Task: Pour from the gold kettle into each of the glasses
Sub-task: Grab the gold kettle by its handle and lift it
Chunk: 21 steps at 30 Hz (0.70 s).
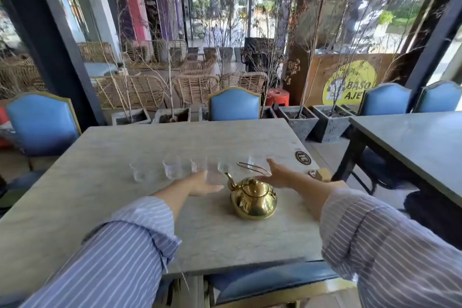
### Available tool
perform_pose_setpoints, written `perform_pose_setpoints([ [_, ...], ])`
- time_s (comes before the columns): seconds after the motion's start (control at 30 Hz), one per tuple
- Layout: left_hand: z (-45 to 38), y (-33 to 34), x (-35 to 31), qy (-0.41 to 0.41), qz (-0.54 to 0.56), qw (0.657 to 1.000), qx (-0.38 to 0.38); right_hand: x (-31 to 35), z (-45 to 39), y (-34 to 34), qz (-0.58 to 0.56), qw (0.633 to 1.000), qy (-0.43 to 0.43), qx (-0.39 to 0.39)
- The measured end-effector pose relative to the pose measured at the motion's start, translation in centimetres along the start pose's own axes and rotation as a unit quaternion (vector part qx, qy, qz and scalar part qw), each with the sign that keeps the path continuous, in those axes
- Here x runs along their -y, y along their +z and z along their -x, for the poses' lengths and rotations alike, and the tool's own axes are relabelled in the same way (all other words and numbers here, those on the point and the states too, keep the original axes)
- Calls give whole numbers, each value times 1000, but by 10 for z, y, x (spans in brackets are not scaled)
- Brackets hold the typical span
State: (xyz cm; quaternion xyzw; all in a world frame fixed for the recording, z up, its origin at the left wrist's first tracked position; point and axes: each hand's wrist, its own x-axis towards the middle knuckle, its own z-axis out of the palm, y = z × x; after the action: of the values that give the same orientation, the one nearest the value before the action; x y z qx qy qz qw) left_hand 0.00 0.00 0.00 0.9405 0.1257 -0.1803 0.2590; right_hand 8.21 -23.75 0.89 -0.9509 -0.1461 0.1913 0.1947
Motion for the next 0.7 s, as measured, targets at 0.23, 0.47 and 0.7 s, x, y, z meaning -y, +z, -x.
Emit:
perform_pose_setpoints([
  [0.23,-47,51,7,-59,101,991,68,-6,-29,32,-56,997,46,-40],
  [0.47,-87,102,-8,-124,342,916,169,-18,-65,40,-153,977,93,-113],
  [0.7,-102,133,-39,-199,553,804,86,-26,-75,44,-300,941,101,-123],
])
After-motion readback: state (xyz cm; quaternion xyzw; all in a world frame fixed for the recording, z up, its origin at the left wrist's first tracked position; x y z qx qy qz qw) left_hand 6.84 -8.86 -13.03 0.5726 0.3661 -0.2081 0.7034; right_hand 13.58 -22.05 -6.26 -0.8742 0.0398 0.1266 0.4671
